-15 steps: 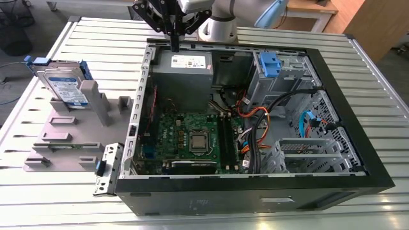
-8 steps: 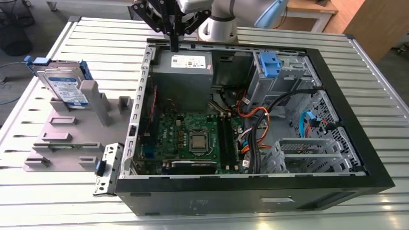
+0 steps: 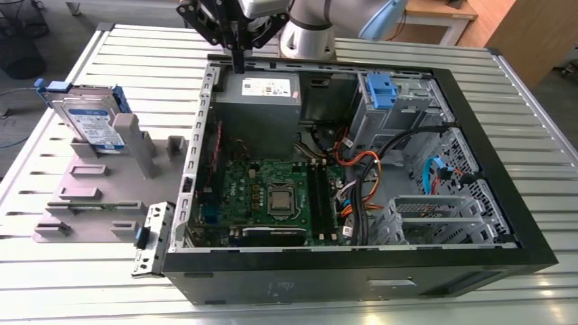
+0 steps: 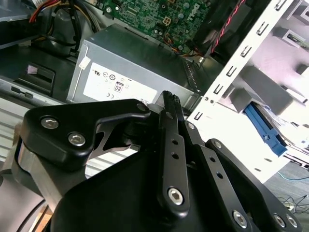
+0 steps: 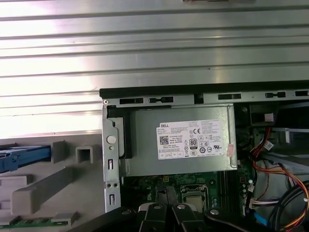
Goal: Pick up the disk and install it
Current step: 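Reach for the disk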
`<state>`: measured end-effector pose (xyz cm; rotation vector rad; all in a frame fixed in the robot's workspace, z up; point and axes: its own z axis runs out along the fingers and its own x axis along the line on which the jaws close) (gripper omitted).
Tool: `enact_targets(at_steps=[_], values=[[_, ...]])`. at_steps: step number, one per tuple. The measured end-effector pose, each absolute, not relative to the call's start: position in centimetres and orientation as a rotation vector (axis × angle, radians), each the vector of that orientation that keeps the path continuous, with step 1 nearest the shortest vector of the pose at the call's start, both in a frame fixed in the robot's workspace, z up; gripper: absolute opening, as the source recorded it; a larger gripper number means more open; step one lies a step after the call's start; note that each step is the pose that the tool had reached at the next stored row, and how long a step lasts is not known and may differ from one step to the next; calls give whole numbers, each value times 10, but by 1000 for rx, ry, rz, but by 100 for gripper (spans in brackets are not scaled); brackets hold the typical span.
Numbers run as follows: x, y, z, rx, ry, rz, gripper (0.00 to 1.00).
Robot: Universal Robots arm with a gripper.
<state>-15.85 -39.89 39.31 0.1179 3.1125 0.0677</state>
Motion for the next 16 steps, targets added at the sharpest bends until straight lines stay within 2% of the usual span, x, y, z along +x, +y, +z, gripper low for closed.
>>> enact_targets(at_steps=[16], values=[[-167,-399,393,118,3112,68,11]])
